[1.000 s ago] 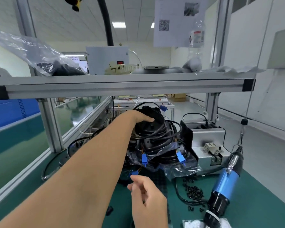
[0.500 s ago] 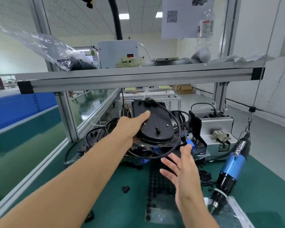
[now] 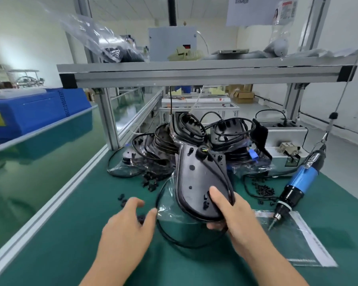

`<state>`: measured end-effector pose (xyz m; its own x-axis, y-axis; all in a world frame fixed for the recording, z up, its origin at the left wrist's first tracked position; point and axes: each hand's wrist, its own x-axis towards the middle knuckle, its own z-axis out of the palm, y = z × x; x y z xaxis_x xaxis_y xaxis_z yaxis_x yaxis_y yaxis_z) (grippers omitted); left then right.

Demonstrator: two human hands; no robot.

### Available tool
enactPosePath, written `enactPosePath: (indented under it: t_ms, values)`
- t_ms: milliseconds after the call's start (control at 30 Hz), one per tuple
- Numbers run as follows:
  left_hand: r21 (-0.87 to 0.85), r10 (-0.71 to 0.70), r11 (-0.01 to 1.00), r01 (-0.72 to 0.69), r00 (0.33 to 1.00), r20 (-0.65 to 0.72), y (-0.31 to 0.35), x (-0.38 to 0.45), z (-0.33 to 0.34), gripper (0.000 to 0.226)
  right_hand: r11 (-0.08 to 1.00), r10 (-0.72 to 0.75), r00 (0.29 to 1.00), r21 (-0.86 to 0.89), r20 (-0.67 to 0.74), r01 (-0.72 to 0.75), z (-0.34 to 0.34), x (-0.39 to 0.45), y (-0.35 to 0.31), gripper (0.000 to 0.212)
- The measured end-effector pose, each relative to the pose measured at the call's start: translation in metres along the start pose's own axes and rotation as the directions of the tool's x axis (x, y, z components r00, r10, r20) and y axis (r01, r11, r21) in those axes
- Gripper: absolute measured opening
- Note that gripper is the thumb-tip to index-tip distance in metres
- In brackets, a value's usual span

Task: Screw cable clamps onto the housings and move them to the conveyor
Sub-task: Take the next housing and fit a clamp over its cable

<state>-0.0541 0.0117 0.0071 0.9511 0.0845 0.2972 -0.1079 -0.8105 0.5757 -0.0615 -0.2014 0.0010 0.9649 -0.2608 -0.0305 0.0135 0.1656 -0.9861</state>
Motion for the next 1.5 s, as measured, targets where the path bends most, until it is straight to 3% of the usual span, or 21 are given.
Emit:
enactPosePath:
  t_ms: [67,233,333,400,433,533,633,767,900,1000,1100,1167,1267,1333,1400,1500]
  values:
    - [0.083,-0.056,0.996,0.045,0.99,0.132,-0.004,-0.012,0.02,0.044,1.0,0.016,1.0,-0.003,-0.021,-0.016,0.0,-0.005,0.005,0.031]
    - [0.018,-0.115,0.993,0.114,0.982,0.151,0.013,-0.003,0.037,0.033,0.998,0.016,0.999,-0.052,-0.041,-0.018,-0.007,-0.02,0.005,0.038]
    - [-0.172,-0.18,0.959,0.225,0.952,0.247,0.018,0.005,0.033,0.047,0.994,-0.01,0.998,-0.111,-0.058,0.003,-0.013,-0.03,0.002,0.057]
    - [-0.371,-0.261,0.857,0.357,0.922,0.285,0.018,0.001,0.025,0.057,0.991,-0.018,0.998,-0.133,-0.053,0.01,-0.018,-0.038,0.001,0.06]
    - [-0.47,-0.282,0.791,0.392,0.915,0.289,0.016,-0.004,0.02,0.051,0.99,-0.017,0.999,-0.142,-0.045,0.01,-0.02,-0.042,0.001,0.06]
    - [-0.664,-0.268,0.674,0.325,0.944,0.19,0.012,-0.025,0.004,0.027,0.986,0.015,1.0,-0.169,0.001,-0.015,-0.025,-0.051,0.0,0.057]
    - [-0.699,-0.204,0.701,0.143,0.979,-0.005,0.013,-0.046,-0.005,0.033,0.965,0.096,0.99,-0.255,0.104,-0.067,-0.025,-0.056,-0.002,0.057]
    - [-0.66,-0.166,0.744,0.106,0.986,-0.03,0.007,-0.057,-0.004,0.041,0.902,0.182,0.972,-0.418,0.147,-0.105,-0.023,-0.055,-0.005,0.042]
    - [-0.622,-0.13,0.76,0.187,0.982,0.137,-0.001,-0.054,-0.007,0.04,0.783,0.304,0.936,-0.605,0.177,-0.14,-0.024,-0.051,-0.021,0.03]
    - [-0.614,-0.164,0.73,0.3,0.949,0.27,-0.007,-0.053,-0.009,0.034,0.583,0.348,0.927,-0.807,0.139,-0.097,-0.024,-0.052,-0.033,0.049]
    - [-0.607,-0.225,0.685,0.402,0.91,0.349,-0.013,-0.055,-0.01,0.019,0.267,0.297,0.95,-0.964,0.094,0.012,-0.027,-0.056,-0.037,0.079]
    - [-0.593,-0.255,0.686,0.423,0.902,0.349,-0.016,-0.055,-0.008,0.018,0.127,0.259,0.96,-0.989,0.108,0.077,-0.028,-0.058,-0.04,0.082]
    - [-0.489,-0.258,0.759,0.43,0.888,0.381,-0.014,-0.052,-0.009,0.021,0.016,0.191,0.976,-0.994,0.107,0.106,-0.02,-0.063,-0.048,0.076]
    - [-0.377,-0.217,0.846,0.377,0.889,0.403,-0.013,-0.049,-0.009,0.023,-0.036,0.043,0.993,-0.993,0.108,0.11,-0.013,-0.063,-0.049,0.071]
    - [-0.252,-0.17,0.924,0.287,0.899,0.404,-0.011,-0.045,-0.011,0.027,0.006,-0.125,0.985,-0.993,0.119,0.121,-0.005,-0.057,-0.045,0.06]
    - [0.174,-0.057,0.984,0.024,0.981,0.185,-0.013,-0.026,-0.011,0.041,0.085,-0.232,0.96,-0.979,0.159,0.183,0.008,-0.041,-0.036,0.041]
